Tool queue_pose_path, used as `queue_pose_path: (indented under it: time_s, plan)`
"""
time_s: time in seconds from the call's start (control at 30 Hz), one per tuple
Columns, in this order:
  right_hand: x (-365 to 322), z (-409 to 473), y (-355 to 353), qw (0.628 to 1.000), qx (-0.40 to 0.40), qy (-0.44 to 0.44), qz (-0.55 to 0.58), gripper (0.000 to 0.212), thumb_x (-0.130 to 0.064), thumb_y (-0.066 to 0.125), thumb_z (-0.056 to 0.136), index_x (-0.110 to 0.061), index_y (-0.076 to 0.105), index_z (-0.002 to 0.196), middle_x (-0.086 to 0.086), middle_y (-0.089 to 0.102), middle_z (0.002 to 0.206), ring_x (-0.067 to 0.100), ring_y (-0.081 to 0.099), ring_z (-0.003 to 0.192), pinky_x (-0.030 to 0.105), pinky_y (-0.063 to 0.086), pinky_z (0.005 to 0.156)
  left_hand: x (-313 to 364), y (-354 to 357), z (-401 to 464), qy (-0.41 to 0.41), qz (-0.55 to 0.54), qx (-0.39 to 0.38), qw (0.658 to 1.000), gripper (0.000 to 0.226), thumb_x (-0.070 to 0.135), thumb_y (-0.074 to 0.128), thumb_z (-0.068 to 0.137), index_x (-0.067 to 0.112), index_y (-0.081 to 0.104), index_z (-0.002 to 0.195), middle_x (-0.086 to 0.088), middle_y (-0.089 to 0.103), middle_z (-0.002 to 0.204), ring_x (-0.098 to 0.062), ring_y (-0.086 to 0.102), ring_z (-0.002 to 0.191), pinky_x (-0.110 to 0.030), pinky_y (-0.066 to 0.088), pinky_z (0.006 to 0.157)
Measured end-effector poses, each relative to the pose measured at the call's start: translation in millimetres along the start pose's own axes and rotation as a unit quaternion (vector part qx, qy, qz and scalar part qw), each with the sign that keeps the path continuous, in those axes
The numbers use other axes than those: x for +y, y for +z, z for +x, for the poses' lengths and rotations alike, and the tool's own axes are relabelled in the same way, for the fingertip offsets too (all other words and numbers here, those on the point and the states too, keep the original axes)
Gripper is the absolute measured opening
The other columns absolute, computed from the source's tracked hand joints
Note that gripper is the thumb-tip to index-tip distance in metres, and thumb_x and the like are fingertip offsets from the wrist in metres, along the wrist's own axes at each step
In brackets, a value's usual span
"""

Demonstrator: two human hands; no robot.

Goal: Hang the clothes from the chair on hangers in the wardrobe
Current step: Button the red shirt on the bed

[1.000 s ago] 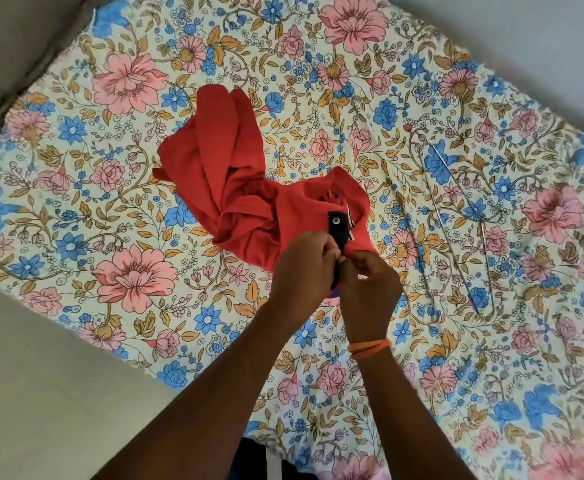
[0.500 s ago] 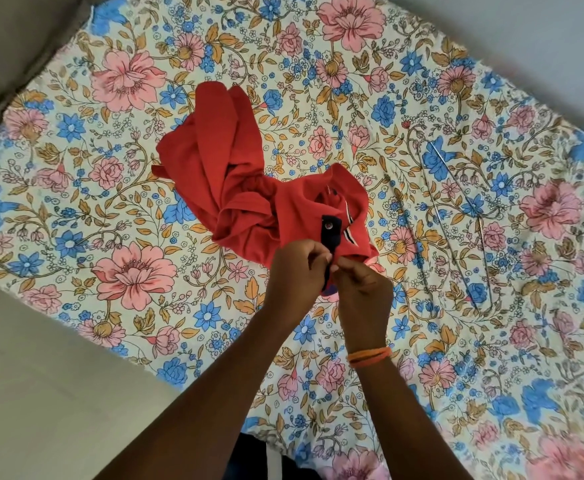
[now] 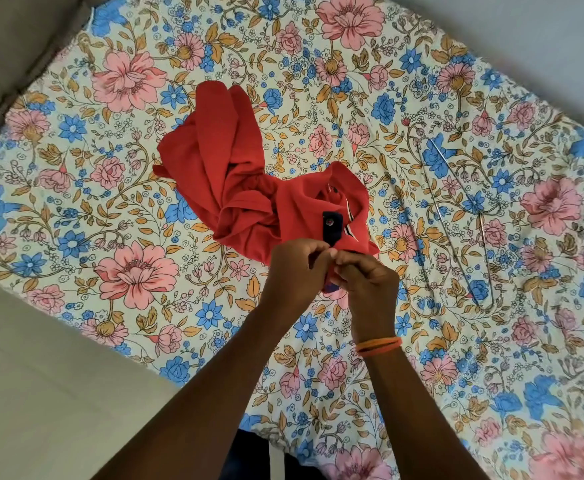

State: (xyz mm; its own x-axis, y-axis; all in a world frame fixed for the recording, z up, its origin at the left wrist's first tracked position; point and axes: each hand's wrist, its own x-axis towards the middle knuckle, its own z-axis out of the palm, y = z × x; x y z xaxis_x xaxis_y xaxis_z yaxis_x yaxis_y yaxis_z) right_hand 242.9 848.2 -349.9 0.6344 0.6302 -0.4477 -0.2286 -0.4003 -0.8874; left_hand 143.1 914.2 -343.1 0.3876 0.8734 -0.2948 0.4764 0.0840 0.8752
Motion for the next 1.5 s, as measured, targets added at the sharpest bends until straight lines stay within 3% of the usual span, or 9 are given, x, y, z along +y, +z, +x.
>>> queue_pose_path:
  time_s: [0.27, 0.4, 0.53, 0.63, 0.8, 1.07, 1.2, 1.33, 1.5]
  plan:
    - [-6.4, -5.6, 7.5, 0.999, 0.009, 0.036, -0.016, 0.019, 0.004, 0.066, 0.088, -0.012, 0.077, 0.089, 0.012, 0.075, 0.082, 0.021, 0.074, 0.071, 0.038, 0.062, 0.065, -6.1, 6.3, 2.8, 0.034, 0.096, 0.033, 0.994, 0.020, 0.016, 0.051, 0.095, 0.007, 0.068, 0.088, -0.004, 0.063, 0.079, -0.018, 0.059, 0.066, -0.038, 0.052, 0.059]
    - [-9.0, -4.5, 6.6, 0.998, 0.021, 0.048, -0.017, 0.004, 0.001, 0.072, 0.085, -0.002, 0.075, 0.084, 0.014, 0.073, 0.072, 0.031, 0.073, 0.064, 0.040, 0.062, 0.061, -1.6, 7.2, 1.3, -0.026, 0.036, 0.013, 0.999, 0.011, 0.018, 0.059, 0.094, 0.010, 0.066, 0.091, -0.002, 0.065, 0.078, -0.013, 0.062, 0.063, -0.022, 0.049, 0.049]
    - [-2.6, -1.0, 7.7, 0.995, 0.015, 0.043, -0.085, 0.013, -0.004, 0.066, 0.089, -0.005, 0.072, 0.077, 0.012, 0.068, 0.066, 0.031, 0.066, 0.061, 0.039, 0.059, 0.061, -12.6, 12.8, -0.3, -0.146, -0.078, -0.015, 0.986, 0.023, 0.023, 0.055, 0.093, 0.003, 0.063, 0.084, -0.010, 0.061, 0.064, -0.019, 0.056, 0.057, -0.035, 0.049, 0.050]
    - [1.2, 3.4, 2.6, 0.995, -0.018, 0.058, -0.076, 0.013, -0.008, 0.066, 0.091, -0.011, 0.072, 0.079, 0.000, 0.063, 0.065, 0.014, 0.058, 0.064, 0.033, 0.052, 0.065, -17.6, 18.5, -2.8, -0.217, -0.162, -0.004, 0.963, 0.032, 0.028, 0.057, 0.092, -0.002, 0.065, 0.090, -0.010, 0.061, 0.072, -0.022, 0.056, 0.066, -0.035, 0.048, 0.060]
    - [13.8, 7.9, 1.3, 0.993, 0.009, 0.091, -0.080, 0.004, -0.007, 0.070, 0.089, -0.006, 0.073, 0.087, 0.014, 0.071, 0.076, 0.019, 0.067, 0.065, 0.046, 0.061, 0.072, -25.0, 14.1, 2.1, -0.124, -0.030, -0.020, 0.992, 0.015, 0.021, 0.060, 0.096, 0.009, 0.069, 0.093, -0.001, 0.070, 0.078, -0.016, 0.066, 0.072, -0.031, 0.053, 0.063]
    - [7.6, 19.1, 9.3, 0.970, 0.092, 0.218, 0.050, 0.015, -0.012, 0.064, 0.090, -0.012, 0.068, 0.076, 0.001, 0.069, 0.072, 0.019, 0.063, 0.074, 0.032, 0.044, 0.066, -45.2, 17.3, -2.1, -0.138, 0.053, -0.020, 0.989, 0.010, 0.019, 0.068, 0.089, 0.018, 0.064, 0.080, 0.011, 0.061, 0.066, -0.009, 0.059, 0.062, -0.029, 0.048, 0.059]
    - [14.1, 25.2, 16.2, 0.979, 0.111, 0.172, 0.011, 0.022, -0.025, 0.075, 0.087, -0.005, 0.070, 0.081, 0.003, 0.069, 0.071, 0.019, 0.062, 0.068, 0.030, 0.048, 0.055, -47.7, 18.7, 0.7, -0.131, 0.083, -0.019, 0.988, 0.002, 0.017, 0.065, 0.089, 0.017, 0.064, 0.088, 0.009, 0.063, 0.074, -0.009, 0.060, 0.068, -0.030, 0.049, 0.061]
    - [15.7, 25.2, 24.7, 0.977, 0.188, 0.099, -0.031, 0.031, -0.035, 0.086, 0.073, -0.010, 0.068, 0.070, 0.004, 0.065, 0.063, 0.014, 0.057, 0.057, 0.027, 0.049, 0.054, -37.5, 22.8, 11.2, -0.110, 0.067, 0.031, 0.991, 0.022, 0.003, 0.059, 0.085, 0.017, 0.063, 0.101, 0.007, 0.062, 0.090, -0.003, 0.056, 0.078, -0.021, 0.043, 0.064]
    - [20.5, 30.9, 34.2, 0.963, 0.228, 0.070, -0.126, 0.021, -0.027, 0.087, 0.070, -0.013, 0.073, 0.076, -0.005, 0.063, 0.063, 0.006, 0.055, 0.057, 0.023, 0.050, 0.063, -30.6, 31.0, 22.4, -0.084, 0.063, 0.072, 0.992, 0.025, 0.013, 0.057, 0.093, 0.013, 0.072, 0.113, -0.002, 0.074, 0.103, -0.015, 0.068, 0.089, -0.033, 0.055, 0.079]
